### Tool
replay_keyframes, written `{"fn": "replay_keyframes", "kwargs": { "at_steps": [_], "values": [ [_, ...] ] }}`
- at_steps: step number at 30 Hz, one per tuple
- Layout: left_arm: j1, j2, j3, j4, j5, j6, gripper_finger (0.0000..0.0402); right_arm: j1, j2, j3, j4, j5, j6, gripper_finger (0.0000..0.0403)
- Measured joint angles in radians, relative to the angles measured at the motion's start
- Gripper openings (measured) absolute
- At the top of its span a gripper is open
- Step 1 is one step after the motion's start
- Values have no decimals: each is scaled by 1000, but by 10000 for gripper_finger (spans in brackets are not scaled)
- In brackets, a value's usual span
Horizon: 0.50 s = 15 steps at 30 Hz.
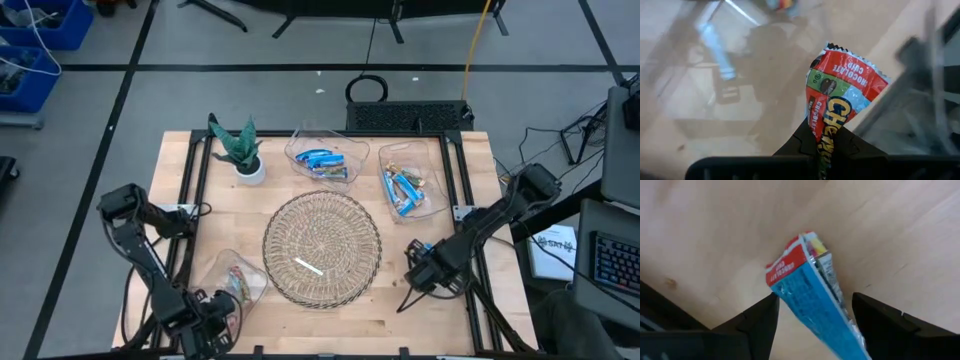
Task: Pick and place Granola Bars by type
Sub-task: Put the left red granola bar into the bottom transparent bin
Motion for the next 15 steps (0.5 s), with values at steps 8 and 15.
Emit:
{"fn": "replay_keyframes", "kwargs": {
  "at_steps": [8,15],
  "values": [
    [-14,0,0,-83,19,-70,16,0,68,5,2,48,20,164],
    [2,0,-21,-75,-13,-84,28,-3,68,11,-4,57,21,18]
  ]
}}
